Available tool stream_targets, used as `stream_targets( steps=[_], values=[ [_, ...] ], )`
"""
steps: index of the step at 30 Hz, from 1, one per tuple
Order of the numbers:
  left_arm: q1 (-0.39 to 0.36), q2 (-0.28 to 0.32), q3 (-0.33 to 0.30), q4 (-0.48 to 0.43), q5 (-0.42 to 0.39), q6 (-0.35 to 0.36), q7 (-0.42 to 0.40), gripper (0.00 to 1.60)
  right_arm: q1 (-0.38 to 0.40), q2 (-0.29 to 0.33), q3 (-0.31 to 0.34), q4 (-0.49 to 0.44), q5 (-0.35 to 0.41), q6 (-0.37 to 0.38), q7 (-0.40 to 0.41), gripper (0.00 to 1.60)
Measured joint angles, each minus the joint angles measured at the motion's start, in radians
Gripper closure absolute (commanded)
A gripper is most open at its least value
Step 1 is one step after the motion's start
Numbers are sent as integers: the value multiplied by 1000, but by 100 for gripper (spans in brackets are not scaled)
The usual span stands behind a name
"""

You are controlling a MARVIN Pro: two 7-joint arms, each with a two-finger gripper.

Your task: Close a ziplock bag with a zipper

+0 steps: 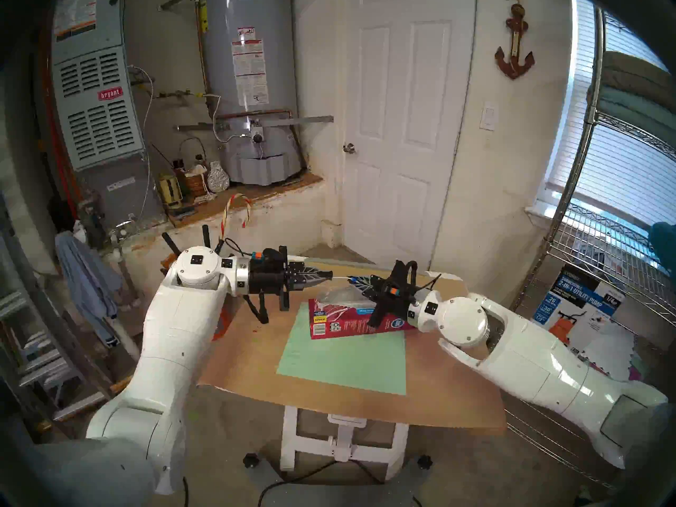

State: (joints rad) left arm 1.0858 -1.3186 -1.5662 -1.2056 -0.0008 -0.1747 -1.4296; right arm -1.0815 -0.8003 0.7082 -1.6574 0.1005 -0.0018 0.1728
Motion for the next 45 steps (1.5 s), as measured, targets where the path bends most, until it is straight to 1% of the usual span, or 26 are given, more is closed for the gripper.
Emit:
stream_targets(
  steps=[7,8,9,10,20,25,29,31,32,34,35,36,39,40,41,43,45],
  values=[
    [-3,8,-7,18,2,-4,6,160,-2,21,14,23,0,-15,-3,160],
    [-5,8,-7,26,2,-7,6,149,-3,22,16,21,3,-15,-4,160],
    [-7,8,-7,32,2,-10,6,96,-3,22,17,19,5,-15,-4,160],
    [-10,7,-7,41,1,-14,6,0,-4,22,18,16,8,-15,-4,160],
    [-41,-10,1,73,-4,-36,-26,0,-5,9,16,-5,18,-12,-4,160],
    [-62,-21,3,103,-4,-46,-33,0,-7,-1,13,-16,19,-7,-4,160],
    [-76,-29,4,134,-3,-54,-35,11,-8,-9,11,-24,20,0,-6,160],
    [-82,-33,5,150,-3,-59,-34,23,-8,-12,11,-27,20,5,-7,160],
    [-86,-36,5,159,-3,-62,-33,35,-8,-14,10,-28,20,8,-7,160],
    [-92,-40,5,172,-3,-65,-30,40,-9,-16,10,-31,20,12,-8,160],
    [-95,-43,5,179,-2,-67,-28,54,-9,-17,10,-32,20,14,-8,160],
    [-98,-45,5,186,-2,-70,-27,63,-9,-18,10,-33,20,16,-8,160],
    [-106,-52,5,205,-3,-78,-22,63,-9,-20,10,-36,21,21,-8,160],
    [-111,-55,5,215,-3,-82,-21,74,-10,-20,10,-37,21,22,-8,160],
    [-113,-57,5,220,-4,-84,-21,81,-10,-21,9,-38,21,22,-8,160],
    [-119,-62,4,235,-5,-90,-21,81,-11,-22,9,-38,20,22,-8,160],
    [-124,-65,4,244,-6,-94,-21,85,-11,-23,9,-38,20,21,-9,160]
  ],
)
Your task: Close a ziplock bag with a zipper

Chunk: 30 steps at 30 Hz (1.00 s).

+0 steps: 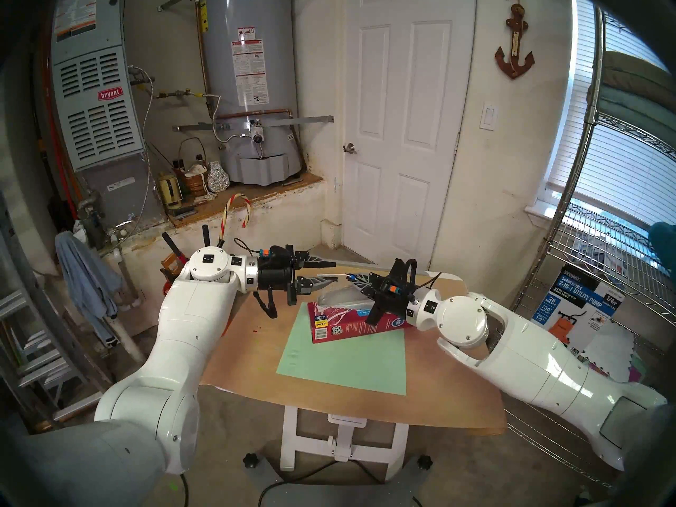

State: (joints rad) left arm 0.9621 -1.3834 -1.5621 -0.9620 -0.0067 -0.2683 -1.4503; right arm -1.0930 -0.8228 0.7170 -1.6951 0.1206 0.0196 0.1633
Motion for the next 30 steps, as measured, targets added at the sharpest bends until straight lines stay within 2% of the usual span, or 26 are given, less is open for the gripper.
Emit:
stream_targets(
  steps=[6,8,9,24,30],
  values=[
    [-12,-7,0,22,-1,-8,-9,95,-1,-4,0,1,-6,0,-4,160],
    [-14,-8,0,24,-1,-9,-15,121,-1,-6,0,1,-8,0,-5,160],
    [-15,-9,0,24,-1,-9,-19,160,-1,-7,0,2,-10,0,-5,160],
    [-10,-10,-8,5,14,-21,-21,160,4,-22,-1,21,-36,-7,-3,160],
    [1,-2,-9,-16,16,-3,-31,160,12,-25,0,36,-52,-31,7,160]
  ],
)
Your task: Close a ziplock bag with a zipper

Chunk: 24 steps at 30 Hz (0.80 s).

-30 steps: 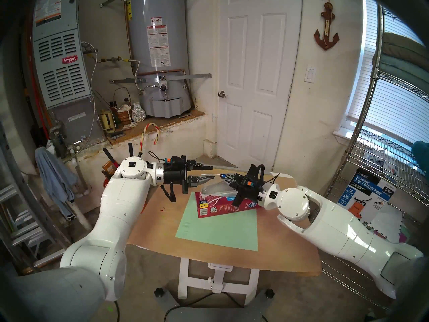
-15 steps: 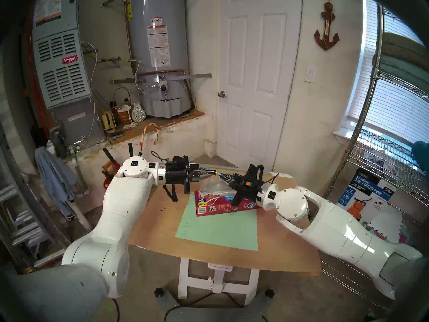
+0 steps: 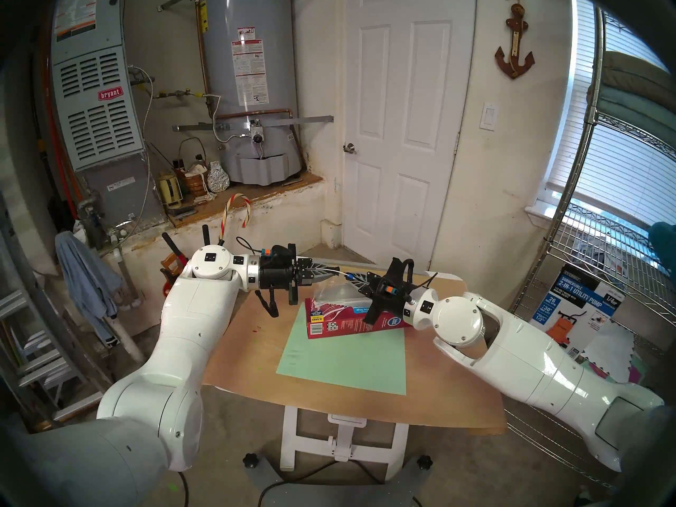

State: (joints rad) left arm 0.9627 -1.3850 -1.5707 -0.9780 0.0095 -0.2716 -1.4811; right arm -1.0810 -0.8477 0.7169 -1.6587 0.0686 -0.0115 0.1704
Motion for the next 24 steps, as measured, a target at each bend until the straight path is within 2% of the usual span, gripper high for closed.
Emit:
stream_targets(
  steps=[10,24],
  values=[
    [23,7,1,-34,2,25,-4,160,3,11,4,17,-15,-38,22,160],
    [44,8,-4,-73,3,40,-4,160,-1,36,7,38,-65,-107,7,160]
  ],
)
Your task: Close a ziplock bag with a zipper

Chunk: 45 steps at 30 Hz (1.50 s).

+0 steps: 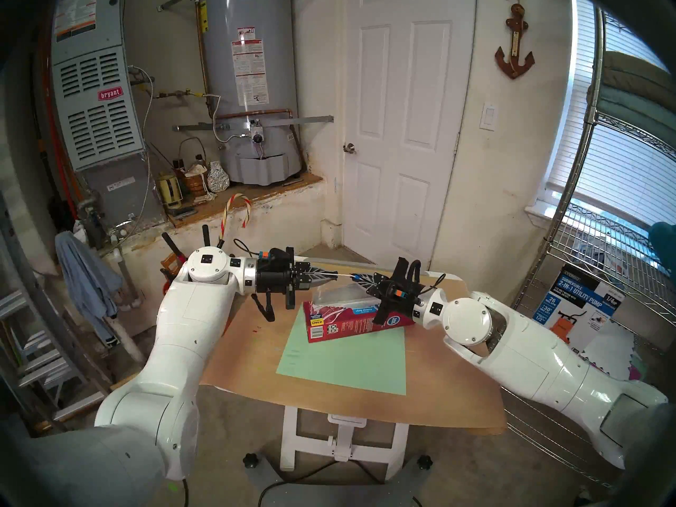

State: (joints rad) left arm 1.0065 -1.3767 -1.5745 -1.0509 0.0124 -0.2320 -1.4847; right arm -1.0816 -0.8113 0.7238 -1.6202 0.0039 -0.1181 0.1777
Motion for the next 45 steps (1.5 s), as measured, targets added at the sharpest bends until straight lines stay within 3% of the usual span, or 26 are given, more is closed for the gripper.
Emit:
stream_targets(
  steps=[15,45],
  values=[
    [25,1,-9,-38,1,14,0,160,12,-1,3,63,-50,-66,-7,160],
    [25,7,-24,-29,1,2,0,160,59,14,24,195,-68,-128,45,160]
  ],
)
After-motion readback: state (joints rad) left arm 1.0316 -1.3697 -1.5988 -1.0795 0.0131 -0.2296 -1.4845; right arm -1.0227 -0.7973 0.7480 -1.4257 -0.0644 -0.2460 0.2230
